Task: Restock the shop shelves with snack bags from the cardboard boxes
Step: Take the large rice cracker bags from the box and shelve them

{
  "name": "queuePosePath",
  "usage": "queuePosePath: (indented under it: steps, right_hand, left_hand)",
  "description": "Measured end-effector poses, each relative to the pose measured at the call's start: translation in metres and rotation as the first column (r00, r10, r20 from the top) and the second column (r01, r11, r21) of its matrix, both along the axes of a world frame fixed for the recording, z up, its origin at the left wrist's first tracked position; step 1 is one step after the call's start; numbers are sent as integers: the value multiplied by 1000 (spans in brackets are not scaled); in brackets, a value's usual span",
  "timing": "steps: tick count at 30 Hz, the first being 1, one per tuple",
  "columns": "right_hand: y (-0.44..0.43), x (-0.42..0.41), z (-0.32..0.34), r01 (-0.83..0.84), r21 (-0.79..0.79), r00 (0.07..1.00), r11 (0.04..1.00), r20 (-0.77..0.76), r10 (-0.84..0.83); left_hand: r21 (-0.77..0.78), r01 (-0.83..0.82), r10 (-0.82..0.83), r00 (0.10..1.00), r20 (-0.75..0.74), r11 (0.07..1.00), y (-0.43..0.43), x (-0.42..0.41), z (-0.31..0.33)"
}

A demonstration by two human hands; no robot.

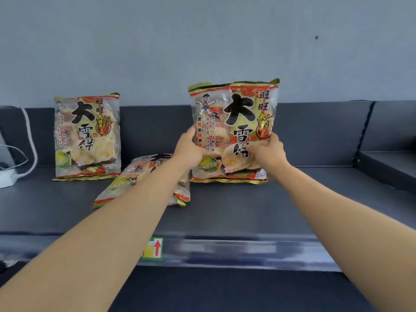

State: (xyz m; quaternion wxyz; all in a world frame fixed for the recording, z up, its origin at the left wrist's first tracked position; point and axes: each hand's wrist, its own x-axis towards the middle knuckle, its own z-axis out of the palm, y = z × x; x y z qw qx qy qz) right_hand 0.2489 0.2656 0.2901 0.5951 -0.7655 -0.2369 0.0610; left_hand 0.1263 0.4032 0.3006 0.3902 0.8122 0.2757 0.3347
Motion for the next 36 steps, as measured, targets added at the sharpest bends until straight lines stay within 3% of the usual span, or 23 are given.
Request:
queuePosePath:
  steps: [10, 15, 20, 29, 36]
  right_hand:
    - [29, 28, -25, -29, -226, 995, 974, 91, 51]
    - [24, 23, -30, 2, -243, 991, 970, 131, 31]
    - [7, 9, -27, 58, -235, 975, 970, 222, -4]
    - [-52, -59, -21, 102, -217, 953, 971, 301, -32]
    - [-145, -133, -51, 254, -259, 921, 932, 358, -152]
  left_hand:
    - [-37, -106, 105, 994, -27, 994, 21, 32, -22]
    - [-57, -182, 176, 980, -90, 982, 19, 30, -25]
    - [35, -204, 207, 973, -106, 978, -1, 9, -17]
    - [131, 73, -58, 992, -109, 989, -76, -54, -18]
    - [109, 371, -359, 927, -109, 922, -163, -96, -54]
